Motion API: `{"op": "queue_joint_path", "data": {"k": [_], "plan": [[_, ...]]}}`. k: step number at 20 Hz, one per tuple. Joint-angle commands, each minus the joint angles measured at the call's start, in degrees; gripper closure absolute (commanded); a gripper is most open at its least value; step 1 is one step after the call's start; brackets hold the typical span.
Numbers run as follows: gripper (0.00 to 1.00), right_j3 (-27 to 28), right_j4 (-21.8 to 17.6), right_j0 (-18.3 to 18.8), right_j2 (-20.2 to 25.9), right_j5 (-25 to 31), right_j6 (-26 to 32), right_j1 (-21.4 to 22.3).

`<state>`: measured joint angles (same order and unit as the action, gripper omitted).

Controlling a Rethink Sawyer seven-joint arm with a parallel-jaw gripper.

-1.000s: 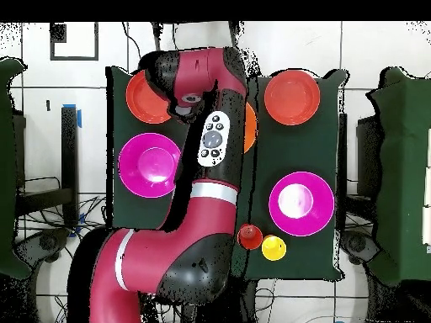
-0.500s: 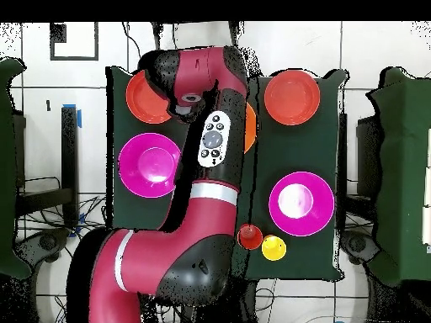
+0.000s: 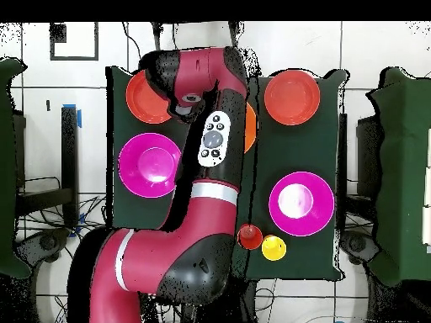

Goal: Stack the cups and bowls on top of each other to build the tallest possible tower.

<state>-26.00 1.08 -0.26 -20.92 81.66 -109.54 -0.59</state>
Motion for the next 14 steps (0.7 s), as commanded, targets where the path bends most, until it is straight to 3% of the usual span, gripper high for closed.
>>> {"op": "queue_joint_path", "data": {"k": [1, 14], "plan": [[1.0, -4.38, -0.71, 0.75, 6.68, -5.39, 5.49, -0.47], [1.0, 0.36, -0.73, 1.51, 6.52, -5.21, 5.54, -3.97]]}}
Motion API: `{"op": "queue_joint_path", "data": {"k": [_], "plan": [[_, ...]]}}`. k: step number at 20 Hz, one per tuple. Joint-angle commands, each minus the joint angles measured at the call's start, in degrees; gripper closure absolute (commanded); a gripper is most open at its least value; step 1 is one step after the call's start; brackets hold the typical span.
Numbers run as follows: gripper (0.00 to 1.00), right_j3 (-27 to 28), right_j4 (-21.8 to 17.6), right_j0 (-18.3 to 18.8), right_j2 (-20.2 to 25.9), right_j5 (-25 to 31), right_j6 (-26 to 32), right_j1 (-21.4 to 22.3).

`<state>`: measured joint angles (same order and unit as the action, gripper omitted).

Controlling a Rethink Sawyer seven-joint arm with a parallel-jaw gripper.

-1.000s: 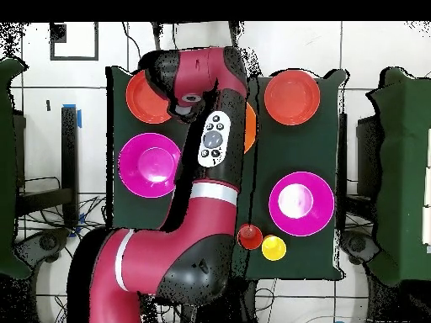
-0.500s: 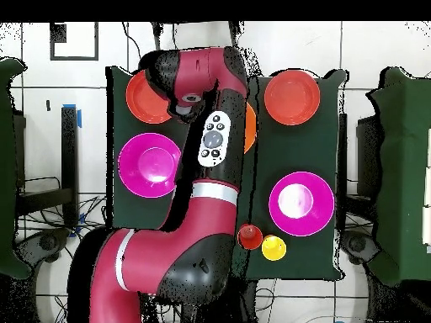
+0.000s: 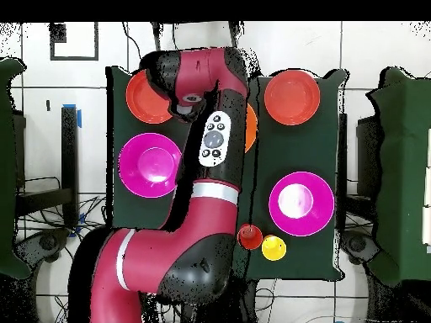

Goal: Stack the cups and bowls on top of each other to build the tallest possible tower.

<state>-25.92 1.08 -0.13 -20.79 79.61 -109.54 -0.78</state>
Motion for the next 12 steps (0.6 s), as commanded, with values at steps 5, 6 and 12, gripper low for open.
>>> {"op": "queue_joint_path", "data": {"k": [5, 6, 12], "plan": [[1.0, -0.61, -0.76, 1.28, 6.35, -3.47, 5.74, -3.29], [1.0, -1.14, -0.76, 1.21, 6.37, -3.64, 5.79, -2.98], [1.0, -0.17, -0.64, 1.25, 6.38, -3.79, 5.51, -3.69]]}}
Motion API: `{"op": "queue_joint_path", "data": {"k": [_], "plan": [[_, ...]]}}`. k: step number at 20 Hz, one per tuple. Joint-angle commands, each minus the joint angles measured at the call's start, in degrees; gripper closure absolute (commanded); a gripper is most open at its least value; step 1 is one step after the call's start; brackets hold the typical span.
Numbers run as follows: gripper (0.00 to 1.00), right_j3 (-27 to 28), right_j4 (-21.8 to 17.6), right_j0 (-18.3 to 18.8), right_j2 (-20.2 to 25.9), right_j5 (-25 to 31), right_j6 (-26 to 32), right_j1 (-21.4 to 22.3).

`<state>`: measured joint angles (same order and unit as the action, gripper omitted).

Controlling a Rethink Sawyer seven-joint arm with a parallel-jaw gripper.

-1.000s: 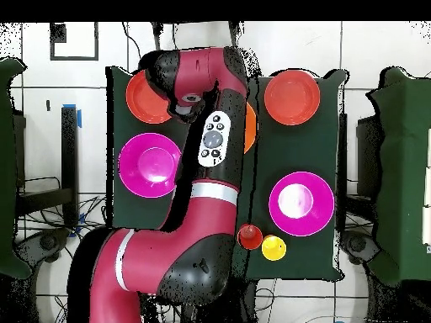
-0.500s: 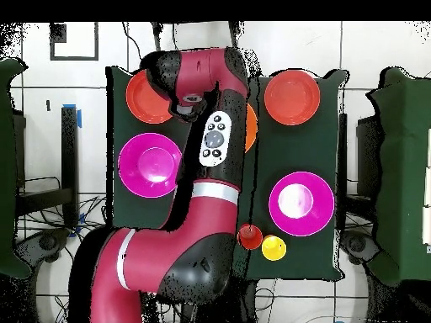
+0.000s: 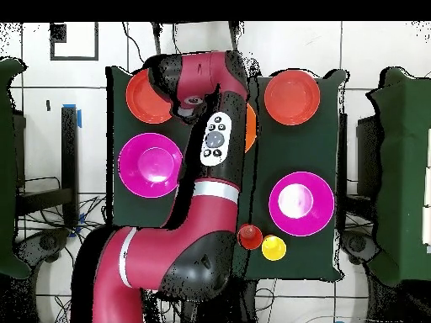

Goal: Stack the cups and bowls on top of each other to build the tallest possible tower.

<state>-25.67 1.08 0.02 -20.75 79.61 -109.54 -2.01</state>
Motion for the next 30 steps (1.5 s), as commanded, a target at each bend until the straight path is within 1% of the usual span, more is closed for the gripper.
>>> {"op": "queue_joint_path", "data": {"k": [1, 7, 8, 11, 15, 17, 20, 22, 29, 30], "plan": [[1.0, 0.35, -0.62, 1.2, 6.29, -3.54, 5.42, -2.95], [1.0, -1.18, -0.7, 0.8, 6.19, -3.55, 5.1, -2.03], [0.0, -1.45, -0.76, 0.73, 6.1, -3.5, 5.02, -1.88], [0.0, -1.91, -0.71, 0.6, 6.0, -3.71, 4.2, -1.64], [0.0, -3.98, -0.68, 0.21, 6.19, -5.09, 3.36, -0.58], [0.0, -2.34, -0.55, 0.22, 6.09, -4.32, 3.09, -1.41], [0.0, -0.93, -0.65, 0.44, 6.2, -4.3, 4.25, -1.94], [0.0, 2.11, -0.24, 1.1, 5.99, -3.16, 3.55, -3.34], [0.0, 2.27, -0.04, 1.37, 5.59, 0.2, 5.33, -2.56], [0.0, 1.71, 0.04, 1.32, 5.5, 0.92, 5.64, -1.82]]}}
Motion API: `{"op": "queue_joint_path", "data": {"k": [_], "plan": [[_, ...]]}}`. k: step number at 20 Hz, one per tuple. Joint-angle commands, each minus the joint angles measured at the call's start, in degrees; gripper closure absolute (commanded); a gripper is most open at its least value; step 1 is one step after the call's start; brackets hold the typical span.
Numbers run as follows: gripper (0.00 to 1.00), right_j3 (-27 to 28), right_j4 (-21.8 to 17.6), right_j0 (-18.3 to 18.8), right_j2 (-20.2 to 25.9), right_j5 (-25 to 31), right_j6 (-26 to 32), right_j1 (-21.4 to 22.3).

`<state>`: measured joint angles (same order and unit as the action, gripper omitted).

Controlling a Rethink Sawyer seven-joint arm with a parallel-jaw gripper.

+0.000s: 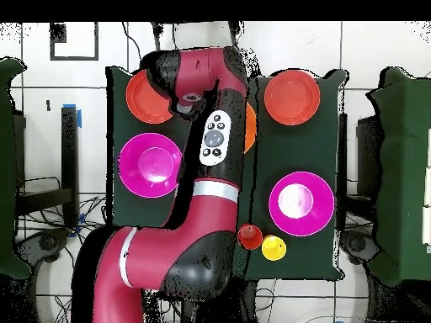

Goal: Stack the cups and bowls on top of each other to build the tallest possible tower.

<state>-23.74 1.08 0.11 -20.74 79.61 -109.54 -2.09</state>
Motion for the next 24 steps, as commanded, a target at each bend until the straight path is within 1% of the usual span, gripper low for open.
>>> {"op": "queue_joint_path", "data": {"k": [1, 2, 4, 5, 6, 7, 10, 12, 16, 19, 21, 23, 24], "plan": [[0.0, -1.18, 0.15, 1.14, 5.47, 1.5, 5.98, -0.64], [0.0, -0.26, 0.37, 1.26, 5.33, 2.92, 6.29, -0.63], [0.0, -0.81, 0.49, 1.2, 5.21, 3.98, 6.64, 0.37], [0.0, 1.0, 0.64, 1.4, 5.08, 4.94, 6.6, -0.63], [0.0, 0.87, 0.63, 1.4, 5.07, 5.06, 6.67, -0.47], [0.0, 2.43, 0.7, 1.67, 4.93, 5.75, 6.73, -1.41], [0.0, 1.9, 0.61, 1.7, 4.96, 5.84, 7.01, -1.04], [0.0, 2.97, 0.58, 1.91, 4.89, 6.26, 7.32, -1.77], [0.0, 4.47, 0.86, 2.58, 5.57, 4.87, 7.57, -3.35], [0.0, 2.3, 0.7, 2.58, 6.3, 2.09, 7.6, -2.86], [0.0, 4.28, 0.79, 2.88, 6.21, 2.41, 7.48, -4.23], [0.0, 3.41, 0.7, 2.79, 6.25, 1.91, 7.26, -3.84], [0.0, -0.12, 0.44, 2.5, 6.66, 0.11, 7.26, -2.23]]}}
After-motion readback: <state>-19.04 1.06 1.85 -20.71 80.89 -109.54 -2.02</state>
